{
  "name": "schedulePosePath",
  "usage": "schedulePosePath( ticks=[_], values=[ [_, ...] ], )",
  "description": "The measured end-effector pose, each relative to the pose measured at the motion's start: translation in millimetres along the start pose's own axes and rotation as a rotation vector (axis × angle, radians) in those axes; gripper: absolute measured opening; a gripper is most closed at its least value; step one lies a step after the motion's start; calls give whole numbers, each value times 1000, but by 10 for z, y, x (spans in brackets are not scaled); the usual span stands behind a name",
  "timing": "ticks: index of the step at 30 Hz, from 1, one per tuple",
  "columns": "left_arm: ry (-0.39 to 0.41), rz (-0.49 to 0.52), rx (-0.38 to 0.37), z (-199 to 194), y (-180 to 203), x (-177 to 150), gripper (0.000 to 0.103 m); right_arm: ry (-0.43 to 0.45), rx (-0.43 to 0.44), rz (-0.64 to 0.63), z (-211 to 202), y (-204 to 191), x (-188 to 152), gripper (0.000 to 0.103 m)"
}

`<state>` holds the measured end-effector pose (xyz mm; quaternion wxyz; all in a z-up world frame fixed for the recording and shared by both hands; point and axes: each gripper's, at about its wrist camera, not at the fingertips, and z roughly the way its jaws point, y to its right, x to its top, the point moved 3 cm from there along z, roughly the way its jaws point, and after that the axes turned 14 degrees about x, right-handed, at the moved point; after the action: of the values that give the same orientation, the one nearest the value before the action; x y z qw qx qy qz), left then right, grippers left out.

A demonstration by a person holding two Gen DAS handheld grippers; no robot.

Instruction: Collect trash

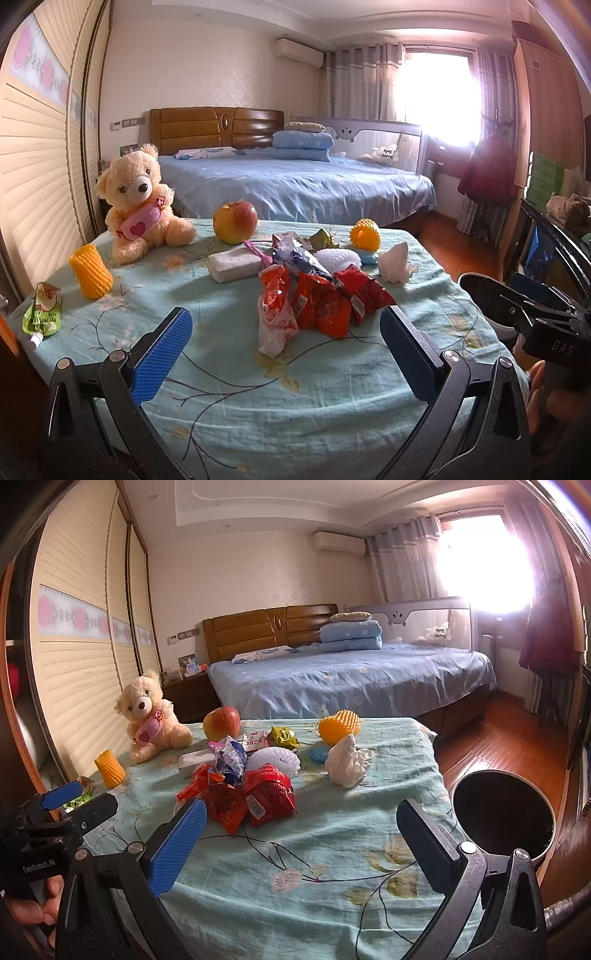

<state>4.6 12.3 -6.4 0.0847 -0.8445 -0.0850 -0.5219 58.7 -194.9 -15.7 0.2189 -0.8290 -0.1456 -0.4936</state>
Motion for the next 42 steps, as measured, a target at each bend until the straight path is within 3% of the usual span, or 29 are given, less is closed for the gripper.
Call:
schedulePosePath(
  ticks=[28,42],
  values=[
    [-22,-7,14,80,-31,-5,103,-19,23,29,80,59,-32,103],
    [-132,-9,55,486,-66,-141,103,-156,60,65,507,160,-163,102]
  ],
)
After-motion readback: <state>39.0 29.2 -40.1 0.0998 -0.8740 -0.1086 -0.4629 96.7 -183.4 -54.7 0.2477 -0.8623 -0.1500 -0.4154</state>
